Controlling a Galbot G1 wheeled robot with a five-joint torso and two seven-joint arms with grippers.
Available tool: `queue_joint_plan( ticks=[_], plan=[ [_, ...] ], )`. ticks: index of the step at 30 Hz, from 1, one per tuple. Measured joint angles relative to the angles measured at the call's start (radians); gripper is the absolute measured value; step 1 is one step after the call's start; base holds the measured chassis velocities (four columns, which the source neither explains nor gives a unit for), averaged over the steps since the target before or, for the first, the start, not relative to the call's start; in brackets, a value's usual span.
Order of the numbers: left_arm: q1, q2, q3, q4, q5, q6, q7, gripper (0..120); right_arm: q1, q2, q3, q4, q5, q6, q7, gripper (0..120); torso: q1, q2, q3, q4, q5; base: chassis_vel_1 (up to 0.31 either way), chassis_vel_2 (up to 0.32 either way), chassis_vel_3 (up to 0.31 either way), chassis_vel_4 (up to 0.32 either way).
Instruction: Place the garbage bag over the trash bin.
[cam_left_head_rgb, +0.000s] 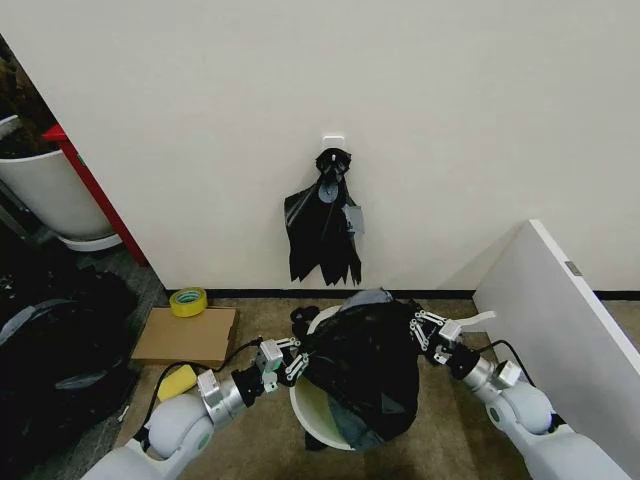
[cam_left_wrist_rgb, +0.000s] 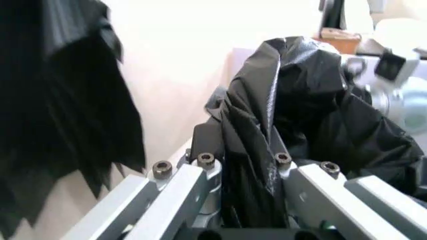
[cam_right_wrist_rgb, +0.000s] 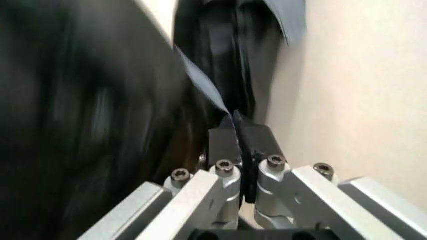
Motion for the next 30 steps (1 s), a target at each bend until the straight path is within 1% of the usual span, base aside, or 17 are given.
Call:
queue_joint_plan(
  ticks=[3,5,6,8,11,12,14,15,17,19,20,22,23,25,27,28,30],
  plan=[
    [-0.010,0.000,-0.009,0.000,-0.047,0.001,-0.005,5,0.005,-0.004,0.001,-0.066,-0.009,0.031,-0.039,0,0.000,0.000,0.000,-0.0001,0.0001,0.000,0.000,0.000,0.000],
    [-0.014,-0.001,-0.010,0.001,-0.065,0.005,-0.007,5,0.006,-0.005,0.000,-0.080,-0.009,0.047,-0.058,0,0.000,0.000,0.000,-0.0001,0.0001,0.000,0.000,0.000,0.000],
    [-0.019,-0.003,-0.012,0.002,-0.089,0.014,-0.012,5,0.006,-0.005,-0.003,-0.098,-0.018,0.073,-0.079,0,0.000,0.000,0.000,-0.0002,0.0001,0.000,0.000,0.000,0.000],
    [-0.028,-0.008,-0.013,0.003,-0.136,0.034,-0.021,5,0.003,-0.004,-0.005,-0.114,-0.053,0.102,-0.074,7,0.000,0.000,0.000,-0.0001,0.0001,0.000,0.000,0.000,0.000],
    [-0.039,-0.017,-0.014,0.006,-0.195,0.065,-0.057,5,0.001,-0.002,0.008,-0.127,-0.108,0.107,-0.027,19,0.000,0.000,0.000,0.0001,0.0003,0.000,0.000,0.000,0.000],
    [-0.039,-0.017,-0.014,0.006,-0.195,0.065,-0.057,5,0.001,-0.002,0.008,-0.127,-0.108,0.107,-0.027,19,0.000,0.000,0.000,0.0001,0.0003,0.000,0.000,0.000,0.000],
    [-0.042,-0.024,-0.013,0.006,-0.234,0.087,-0.125,5,-0.014,-0.006,0.033,-0.122,-0.112,0.092,0.001,28,0.000,0.000,0.000,0.0002,0.0001,0.000,0.000,0.000,0.000],
    [-0.042,-0.028,-0.011,0.004,-0.251,0.101,-0.172,5,-0.027,-0.012,0.041,-0.109,-0.101,0.087,0.012,31,0.000,0.000,0.000,0.0000,0.0001,0.000,0.000,0.000,0.000],
    [-0.038,-0.038,-0.007,-0.012,-0.285,0.147,-0.301,5,-0.067,-0.030,0.052,-0.055,-0.053,0.082,0.020,39,0.000,0.000,0.000,-0.0005,0.0000,0.000,0.000,0.000,0.000],
    [-0.026,-0.046,-0.007,-0.027,-0.313,0.183,-0.392,5,-0.098,-0.046,0.052,0.001,-0.010,0.084,0.017,48,0.000,0.000,0.000,-0.0002,0.0000,0.000,0.000,0.000,0.000],
    [-0.026,-0.046,-0.007,-0.027,-0.313,0.183,-0.392,5,-0.098,-0.046,0.052,0.001,-0.010,0.084,0.017,48,0.000,0.000,0.000,-0.0002,0.0000,0.000,0.000,0.000,0.000],
    [-0.015,-0.055,-0.005,-0.036,-0.330,0.210,-0.452,5,-0.131,-0.059,0.050,0.068,0.030,0.095,-0.001,56,0.000,0.000,0.000,0.0002,0.0000,0.000,0.000,0.000,0.000],
    [-0.011,-0.060,-0.003,-0.039,-0.333,0.219,-0.473,5,-0.147,-0.063,0.049,0.102,0.046,0.100,-0.014,62,0.000,0.000,0.000,0.0003,-0.0001,0.000,0.000,0.000,0.000],
    [-0.008,-0.067,0.001,-0.044,-0.339,0.234,-0.501,5,-0.180,-0.067,0.047,0.164,0.062,0.107,-0.040,68,0.000,0.000,0.000,0.0001,-0.0001,0.000,0.000,0.000,0.000],
    [-0.007,-0.073,0.005,-0.048,-0.349,0.244,-0.516,5,-0.213,-0.066,0.042,0.219,0.048,0.114,-0.065,78,0.000,0.000,0.000,-0.0002,-0.0002,0.000,0.000,0.000,0.000],
    [-0.007,-0.073,0.005,-0.048,-0.349,0.244,-0.516,5,-0.213,-0.066,0.042,0.219,0.048,0.114,-0.065,78,0.000,0.000,0.000,-0.0002,-0.0002,0.000,0.000,0.000,0.000],
    [-0.008,-0.076,0.007,-0.052,-0.356,0.250,-0.520,5,-0.234,-0.061,0.034,0.254,-0.003,0.117,-0.079,86,0.000,0.000,0.000,-0.0001,-0.0002,0.000,0.000,0.000,0.000]
  ],
)
